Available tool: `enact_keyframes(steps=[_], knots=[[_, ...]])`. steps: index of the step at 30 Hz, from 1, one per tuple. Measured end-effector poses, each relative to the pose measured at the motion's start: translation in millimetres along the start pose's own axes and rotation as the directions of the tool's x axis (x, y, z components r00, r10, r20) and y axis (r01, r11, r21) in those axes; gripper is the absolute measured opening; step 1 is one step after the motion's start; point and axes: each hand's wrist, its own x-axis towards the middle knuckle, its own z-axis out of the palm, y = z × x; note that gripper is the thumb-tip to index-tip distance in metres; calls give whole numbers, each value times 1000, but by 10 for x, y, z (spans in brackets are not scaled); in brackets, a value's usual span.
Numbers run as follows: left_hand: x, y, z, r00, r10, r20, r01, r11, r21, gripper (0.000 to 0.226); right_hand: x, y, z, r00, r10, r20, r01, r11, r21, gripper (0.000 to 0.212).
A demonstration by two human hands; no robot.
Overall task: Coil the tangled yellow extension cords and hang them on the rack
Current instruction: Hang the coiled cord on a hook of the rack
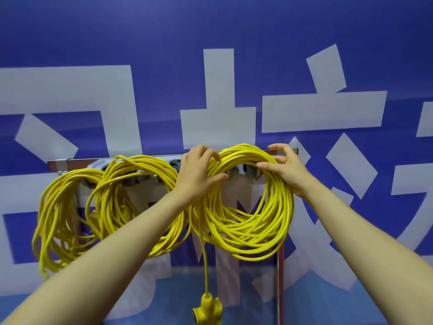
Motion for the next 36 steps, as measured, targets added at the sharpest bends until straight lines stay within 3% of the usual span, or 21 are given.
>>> enact_keyframes(steps=[2,6,11,15,21,26,32,36], knots=[[-58,65,76,993,-8,-120,19,995,94,34,-17,-11,14,1000,-3,-12,3,1000,8,67],[-116,119,135,988,-89,-124,101,990,94,24,-39,-9,56,998,-16,-66,18,999,32,67],[-115,8,228,931,265,-253,-196,944,267,17,-23,-48,90,994,-10,-106,17,998,66,69],[-212,-146,265,896,387,-219,-310,897,315,24,16,-85,115,991,-26,-129,31,999,37,68],[-204,-119,310,892,368,-264,-289,911,295,28,39,-91,118,991,-9,-134,16,999,52,69],[-156,-202,313,848,482,-219,-381,843,380,38,72,-72,103,991,-15,-135,20,999,38,68],[-154,-181,303,869,449,-207,-378,874,306,28,92,-66,73,992,0,-123,3,1000,17,71],[-127,-172,249,871,456,-183,-399,874,279,9,97,-95,74,993,10,-118,-8,1000,15,73]])
